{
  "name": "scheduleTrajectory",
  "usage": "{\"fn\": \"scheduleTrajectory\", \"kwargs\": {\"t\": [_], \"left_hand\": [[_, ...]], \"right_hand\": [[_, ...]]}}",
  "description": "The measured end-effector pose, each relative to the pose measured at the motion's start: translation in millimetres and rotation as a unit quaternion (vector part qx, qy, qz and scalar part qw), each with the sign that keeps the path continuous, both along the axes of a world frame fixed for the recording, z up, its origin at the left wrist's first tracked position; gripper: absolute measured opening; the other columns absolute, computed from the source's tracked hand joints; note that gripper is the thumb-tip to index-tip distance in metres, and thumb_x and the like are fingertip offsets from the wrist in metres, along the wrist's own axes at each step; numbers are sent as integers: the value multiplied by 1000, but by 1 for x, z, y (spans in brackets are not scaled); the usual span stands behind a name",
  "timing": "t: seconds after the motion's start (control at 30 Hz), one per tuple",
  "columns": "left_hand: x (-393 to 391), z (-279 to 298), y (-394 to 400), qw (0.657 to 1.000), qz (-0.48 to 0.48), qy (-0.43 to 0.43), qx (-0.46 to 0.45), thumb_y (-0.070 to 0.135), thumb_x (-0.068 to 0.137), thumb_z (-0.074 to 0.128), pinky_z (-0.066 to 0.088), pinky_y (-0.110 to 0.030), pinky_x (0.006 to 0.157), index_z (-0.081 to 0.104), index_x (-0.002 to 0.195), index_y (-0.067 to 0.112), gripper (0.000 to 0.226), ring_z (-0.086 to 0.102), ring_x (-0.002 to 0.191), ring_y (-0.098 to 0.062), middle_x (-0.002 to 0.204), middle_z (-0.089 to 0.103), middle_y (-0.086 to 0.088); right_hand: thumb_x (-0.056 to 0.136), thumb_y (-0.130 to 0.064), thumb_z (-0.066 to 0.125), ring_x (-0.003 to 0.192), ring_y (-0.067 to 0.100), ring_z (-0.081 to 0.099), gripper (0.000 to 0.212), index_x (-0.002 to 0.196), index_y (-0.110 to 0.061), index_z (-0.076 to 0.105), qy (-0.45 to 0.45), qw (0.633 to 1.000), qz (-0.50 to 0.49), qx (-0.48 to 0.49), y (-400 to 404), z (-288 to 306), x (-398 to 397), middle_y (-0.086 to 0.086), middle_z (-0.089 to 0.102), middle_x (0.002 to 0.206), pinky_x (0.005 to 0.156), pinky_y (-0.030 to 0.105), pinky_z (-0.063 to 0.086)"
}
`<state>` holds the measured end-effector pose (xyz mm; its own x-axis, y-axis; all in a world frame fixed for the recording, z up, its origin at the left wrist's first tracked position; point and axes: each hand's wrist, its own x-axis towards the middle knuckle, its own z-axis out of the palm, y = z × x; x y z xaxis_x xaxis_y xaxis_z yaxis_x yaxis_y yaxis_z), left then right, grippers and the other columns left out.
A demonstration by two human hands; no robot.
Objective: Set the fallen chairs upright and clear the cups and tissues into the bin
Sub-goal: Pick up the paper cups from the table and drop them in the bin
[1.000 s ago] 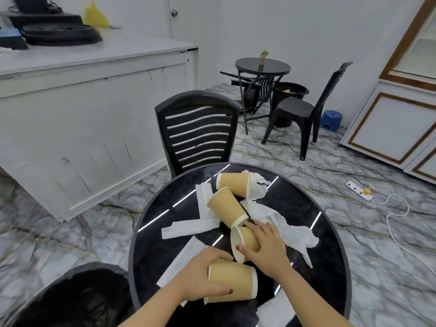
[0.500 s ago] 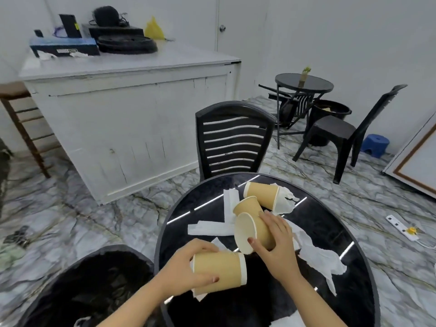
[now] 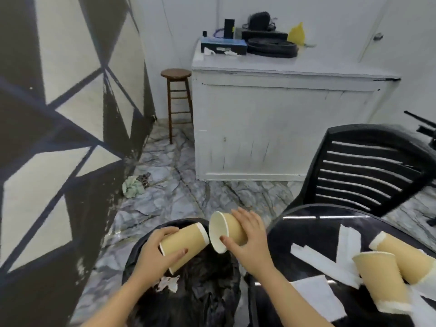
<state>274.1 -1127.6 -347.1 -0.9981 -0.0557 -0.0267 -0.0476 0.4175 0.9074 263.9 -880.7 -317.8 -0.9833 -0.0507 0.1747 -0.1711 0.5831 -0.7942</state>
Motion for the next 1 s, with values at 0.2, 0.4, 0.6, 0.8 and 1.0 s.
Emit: {"fn": "scheduleTrajectory", "kwargs": {"t": [0.2, 0.4, 0.6, 0.8, 1.0], "left_hand": [[31, -74, -71, 987, 155, -47, -16, 23, 66, 82, 42, -29, 78, 57, 94, 40, 42, 52, 101, -10, 109, 56, 13], [33, -147, -77, 973, 221, -73, 7, 21, 66, 82, 40, -24, 73, 56, 91, 40, 41, 51, 94, -2, 105, 56, 10], [20, -198, -73, 965, 220, -119, 73, 26, 72, 79, 43, -40, 98, 53, 117, 28, 52, 47, 121, -24, 131, 48, -3], [16, -210, -78, 961, 223, -153, 51, 57, 78, 62, 15, -48, 118, 22, 145, 33, 81, 11, 144, -22, 158, 14, -2], [7, -158, -59, 982, 145, -111, 50, 49, 80, 62, 19, -44, 117, 27, 142, 37, 71, 16, 143, -16, 156, 18, 3]], "right_hand": [[67, -65, 58, 139, 3, 9, 69, 132, -47, 40, -78, 994, 75, 4, -81, -68, -10, -29, 29, 141, 117, 43, 16], [68, -66, 58, 139, 9, 15, 70, 132, -44, 42, -155, 984, 69, 61, -104, -156, -15, -21, 36, 144, 114, 43, 20], [71, -76, 45, 144, 12, -14, 80, 142, -49, 18, -222, 966, 79, 111, -104, -215, -22, -22, -4, 153, 115, 57, -3], [80, -75, 33, 143, 17, -24, 77, 144, -47, 2, -239, 954, 75, 165, -97, -231, -23, -11, -12, 158, 113, 56, -10], [81, -72, 37, 143, 13, -21, 75, 144, -47, 5, -198, 967, 84, 138, -94, -177, -25, -13, -9, 158, 115, 51, -9]]}}
